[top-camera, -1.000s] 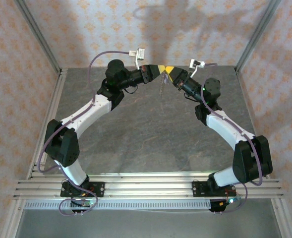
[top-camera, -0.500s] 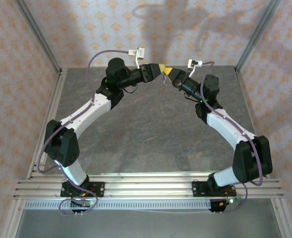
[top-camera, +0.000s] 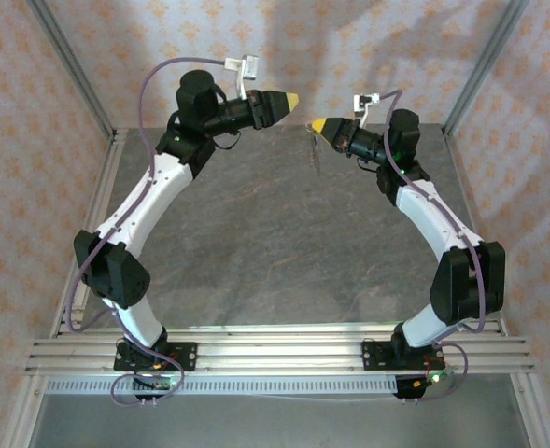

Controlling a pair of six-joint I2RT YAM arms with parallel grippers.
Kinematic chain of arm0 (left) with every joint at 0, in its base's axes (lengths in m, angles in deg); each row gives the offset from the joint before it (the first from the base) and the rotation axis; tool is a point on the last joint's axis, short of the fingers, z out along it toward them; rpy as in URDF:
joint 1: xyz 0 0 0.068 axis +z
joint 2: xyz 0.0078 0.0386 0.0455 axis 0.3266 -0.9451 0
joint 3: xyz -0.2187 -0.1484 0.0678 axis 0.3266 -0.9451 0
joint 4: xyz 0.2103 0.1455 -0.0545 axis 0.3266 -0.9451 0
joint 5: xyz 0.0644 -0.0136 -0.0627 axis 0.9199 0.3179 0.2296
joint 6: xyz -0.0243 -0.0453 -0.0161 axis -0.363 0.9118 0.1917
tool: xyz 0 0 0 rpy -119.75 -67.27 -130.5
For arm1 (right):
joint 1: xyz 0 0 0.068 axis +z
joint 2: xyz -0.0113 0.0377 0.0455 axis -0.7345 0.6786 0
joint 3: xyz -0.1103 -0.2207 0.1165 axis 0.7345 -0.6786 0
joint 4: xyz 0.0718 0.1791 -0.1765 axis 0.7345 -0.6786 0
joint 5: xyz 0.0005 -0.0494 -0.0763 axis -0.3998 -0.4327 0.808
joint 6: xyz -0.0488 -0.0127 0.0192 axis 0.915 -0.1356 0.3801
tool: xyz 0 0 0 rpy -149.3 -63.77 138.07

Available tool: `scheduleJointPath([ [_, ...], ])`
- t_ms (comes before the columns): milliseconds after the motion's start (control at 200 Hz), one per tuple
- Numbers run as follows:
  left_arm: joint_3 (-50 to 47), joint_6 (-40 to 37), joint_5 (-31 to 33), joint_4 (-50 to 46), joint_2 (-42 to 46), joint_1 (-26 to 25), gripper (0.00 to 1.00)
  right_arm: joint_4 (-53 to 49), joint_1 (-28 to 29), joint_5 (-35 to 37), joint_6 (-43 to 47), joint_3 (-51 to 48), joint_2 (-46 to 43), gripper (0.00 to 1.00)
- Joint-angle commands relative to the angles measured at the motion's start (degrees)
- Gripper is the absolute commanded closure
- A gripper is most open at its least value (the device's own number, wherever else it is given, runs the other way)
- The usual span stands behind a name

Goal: Put the keys on the keyring

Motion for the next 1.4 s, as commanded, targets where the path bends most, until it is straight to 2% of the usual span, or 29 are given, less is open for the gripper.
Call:
scheduleJointPath([
  [0, 5.66, -6.69, -5.29, -12.15, -4.33, 0.43, 0.5, -4.69, -0.06, -4.09, 5.25, 3.27, -0.18, 1.0],
  [190, 10.3, -9.85, -6.71, -19.05, -7.84, 0.45, 0.5, -7.56, -0.03, -3.88, 7.52, 3.61, -0.75, 1.0],
  [445, 10.24, -10.04, -8.46, -20.27, -9.07, 0.35, 0.56, -8.3, -0.02, -3.45, 8.17, 3.79, -1.41, 1.0],
  [1021, 11.05, -9.59, -8.32, -19.64, -12.74, -1.39, 0.6, -7.96, -0.07, -3.17, 8.24, 3.64, -1.82, 1.0],
  [1166, 11.81, -9.5, -8.83, -19.59, -13.52, -2.08, 0.69, -7.71, -0.02, -3.2, 8.0, 3.68, -1.43, 1.0],
  [1396, 11.99, -8.91, -9.23, -18.09, -14.05, -2.68, 0.92, -7.77, -0.03, -3.09, 7.82, 3.87, -1.31, 1.0],
])
